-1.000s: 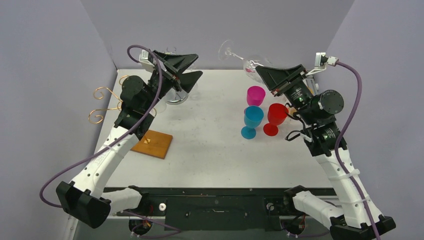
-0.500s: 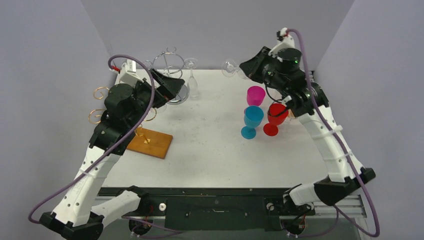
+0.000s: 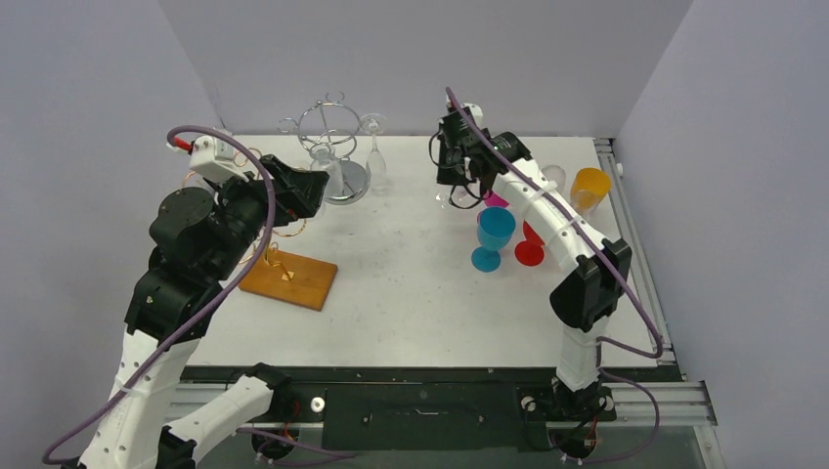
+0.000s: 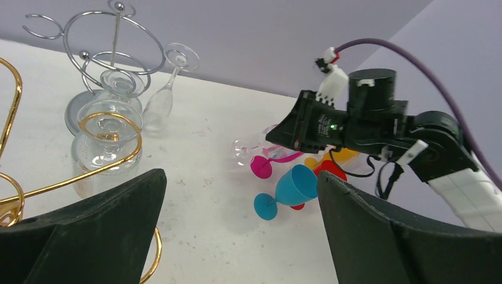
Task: Take the wine glass off the wine glass rack
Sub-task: Place the wine glass at the center of the board.
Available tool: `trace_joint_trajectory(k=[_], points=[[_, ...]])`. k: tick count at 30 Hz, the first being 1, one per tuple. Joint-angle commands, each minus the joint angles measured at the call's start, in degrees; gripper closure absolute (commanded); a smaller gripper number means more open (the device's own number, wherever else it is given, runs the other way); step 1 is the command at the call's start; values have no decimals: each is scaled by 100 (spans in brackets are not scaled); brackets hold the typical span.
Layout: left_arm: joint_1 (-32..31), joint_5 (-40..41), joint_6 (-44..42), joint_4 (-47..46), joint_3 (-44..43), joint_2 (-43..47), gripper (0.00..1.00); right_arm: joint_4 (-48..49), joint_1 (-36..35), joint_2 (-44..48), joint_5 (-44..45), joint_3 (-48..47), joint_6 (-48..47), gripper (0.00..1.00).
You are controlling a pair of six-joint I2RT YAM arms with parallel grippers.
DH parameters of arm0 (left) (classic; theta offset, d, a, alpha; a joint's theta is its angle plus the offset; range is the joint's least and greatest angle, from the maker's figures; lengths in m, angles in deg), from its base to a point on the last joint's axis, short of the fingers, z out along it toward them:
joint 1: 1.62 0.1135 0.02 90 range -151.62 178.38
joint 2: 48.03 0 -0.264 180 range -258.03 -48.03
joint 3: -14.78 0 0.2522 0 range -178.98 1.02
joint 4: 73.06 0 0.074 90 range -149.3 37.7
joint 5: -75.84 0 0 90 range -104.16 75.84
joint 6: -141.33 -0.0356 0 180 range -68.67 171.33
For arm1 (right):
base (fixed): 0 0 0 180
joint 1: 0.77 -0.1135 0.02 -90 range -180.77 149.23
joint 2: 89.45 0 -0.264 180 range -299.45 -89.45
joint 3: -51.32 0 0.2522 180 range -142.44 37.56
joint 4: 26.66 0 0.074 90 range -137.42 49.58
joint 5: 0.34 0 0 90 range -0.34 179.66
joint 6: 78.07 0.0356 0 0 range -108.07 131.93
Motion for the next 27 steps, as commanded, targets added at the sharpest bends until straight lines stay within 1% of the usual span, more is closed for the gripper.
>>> trace_joint_trajectory(k=[1, 5, 9, 12, 19, 27], points=[[20, 23, -421, 76, -232, 109, 4, -79, -78, -316, 316, -447, -248, 100], [25, -31, -492, 9, -132, 172, 4, -184, -93, -706, 366, -581, -329, 100], [27, -55, -503, -24, -49, 189, 4, -224, -90, -909, 389, -621, -384, 100], [29, -53, -508, -46, -30, 181, 4, -200, -62, -974, 339, -596, -403, 100], [29, -66, -501, -72, 27, 156, 4, -78, 83, -1100, -124, -472, -368, 100], [29, -102, -459, -89, 70, 103, 4, -49, 147, -1120, -225, -321, -356, 100]])
